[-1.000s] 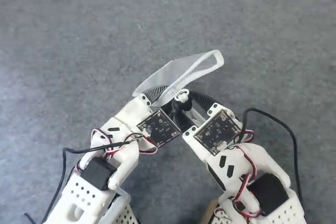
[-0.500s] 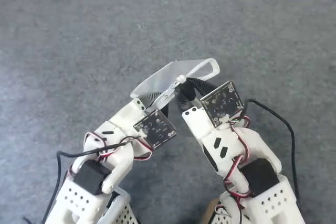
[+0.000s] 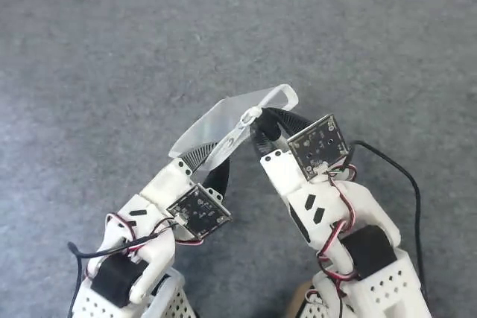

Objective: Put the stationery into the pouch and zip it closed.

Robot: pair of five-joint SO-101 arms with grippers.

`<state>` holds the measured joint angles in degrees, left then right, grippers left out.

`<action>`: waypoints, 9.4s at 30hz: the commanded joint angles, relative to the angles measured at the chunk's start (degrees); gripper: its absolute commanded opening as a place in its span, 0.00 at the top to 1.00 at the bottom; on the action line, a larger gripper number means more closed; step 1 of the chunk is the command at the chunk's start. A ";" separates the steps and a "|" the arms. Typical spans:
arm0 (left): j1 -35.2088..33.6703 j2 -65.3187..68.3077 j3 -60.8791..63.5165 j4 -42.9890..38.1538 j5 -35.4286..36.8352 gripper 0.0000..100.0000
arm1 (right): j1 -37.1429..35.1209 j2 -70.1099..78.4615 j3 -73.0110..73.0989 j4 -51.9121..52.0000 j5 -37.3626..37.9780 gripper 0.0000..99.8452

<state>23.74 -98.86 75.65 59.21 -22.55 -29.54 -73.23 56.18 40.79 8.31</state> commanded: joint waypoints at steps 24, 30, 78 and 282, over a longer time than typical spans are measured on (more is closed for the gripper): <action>-0.35 -0.97 0.75 3.08 0.70 0.99 | 16.04 10.33 -6.42 -9.36 -2.02 0.99; -0.44 -0.97 0.75 3.08 0.70 0.99 | 19.30 11.65 -6.51 -10.68 -1.76 0.99; -0.18 -1.05 -9.36 3.43 22.59 0.74 | -1.71 3.65 -13.27 5.85 2.37 0.99; -4.48 -1.05 -0.92 -1.85 16.53 0.83 | 18.95 22.37 -14.51 -5.85 -6.42 0.99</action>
<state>19.34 -99.56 77.05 54.64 -12.88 -9.67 -45.27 41.67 34.55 2.77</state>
